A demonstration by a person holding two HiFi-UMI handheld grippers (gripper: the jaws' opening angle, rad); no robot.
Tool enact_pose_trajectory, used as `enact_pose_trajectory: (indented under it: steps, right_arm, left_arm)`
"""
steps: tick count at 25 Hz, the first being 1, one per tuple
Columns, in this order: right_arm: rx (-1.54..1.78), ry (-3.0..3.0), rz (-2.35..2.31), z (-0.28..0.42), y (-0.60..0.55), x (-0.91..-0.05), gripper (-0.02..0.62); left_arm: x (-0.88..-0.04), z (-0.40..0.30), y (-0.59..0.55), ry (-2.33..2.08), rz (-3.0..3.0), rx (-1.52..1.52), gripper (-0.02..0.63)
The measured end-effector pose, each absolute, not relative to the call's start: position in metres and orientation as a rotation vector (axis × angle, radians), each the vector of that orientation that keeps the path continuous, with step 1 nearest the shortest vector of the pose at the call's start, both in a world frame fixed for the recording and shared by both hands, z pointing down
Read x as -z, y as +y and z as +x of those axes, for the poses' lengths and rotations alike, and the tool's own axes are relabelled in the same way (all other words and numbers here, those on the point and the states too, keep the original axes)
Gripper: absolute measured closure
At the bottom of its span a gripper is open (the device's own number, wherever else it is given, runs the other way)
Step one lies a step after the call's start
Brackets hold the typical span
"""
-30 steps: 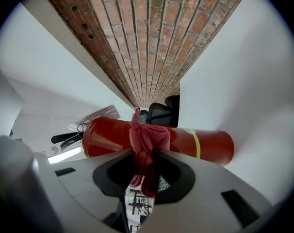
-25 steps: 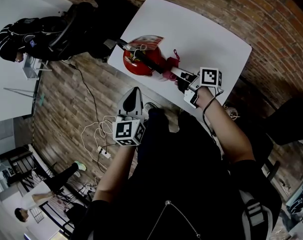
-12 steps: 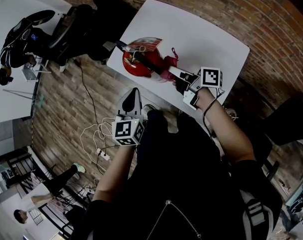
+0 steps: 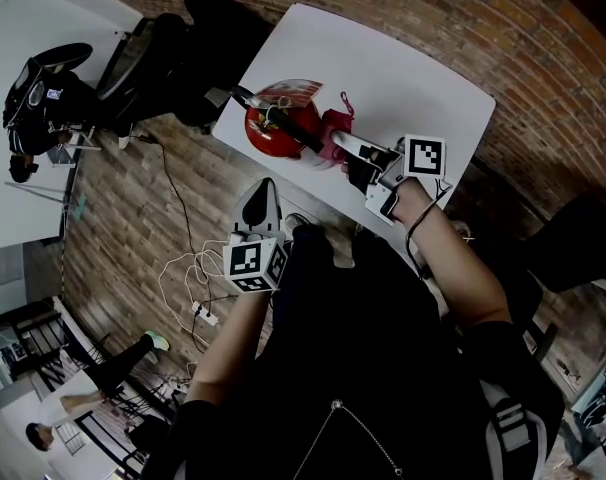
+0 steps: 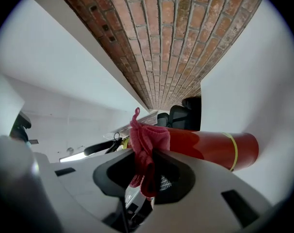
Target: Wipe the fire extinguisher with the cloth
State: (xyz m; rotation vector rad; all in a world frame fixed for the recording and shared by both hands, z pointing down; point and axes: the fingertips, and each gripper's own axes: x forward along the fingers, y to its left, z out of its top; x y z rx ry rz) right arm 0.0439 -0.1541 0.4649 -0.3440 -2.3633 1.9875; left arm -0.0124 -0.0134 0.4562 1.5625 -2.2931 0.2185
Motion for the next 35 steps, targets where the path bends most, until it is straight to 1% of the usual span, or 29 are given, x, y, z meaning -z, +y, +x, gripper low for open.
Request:
enact_pose_trajectory:
  steps: [13, 19, 28, 35]
  right_arm:
    - [-2.073, -2.421, -0.493, 0.049, -0.155, -0.413, 0.494]
    - [-2.157, -2.458, -0.501, 0.062, -0.163, -0.405, 0.494]
    - [-2.200, -2.539, -0.250, 0.087, -0.174, -0.447, 0.494]
    - [-2.197, -2.500, 0.035, 0.106, -0.158, -0.521, 0.494]
  left_arm:
    - [-0.453, -0.015, -0.015, -2.307, 1.565, -0.191, 0.575]
    - [-0.447, -0.015, -0.021, -2.315, 1.588, -0.188, 0.577]
    - [-0.454, -0.022, -0.026, -2.266, 1.635, -0.187, 0.577]
    - [-0.456, -0.030, -0.035, -2.210, 1.698, -0.177, 0.577]
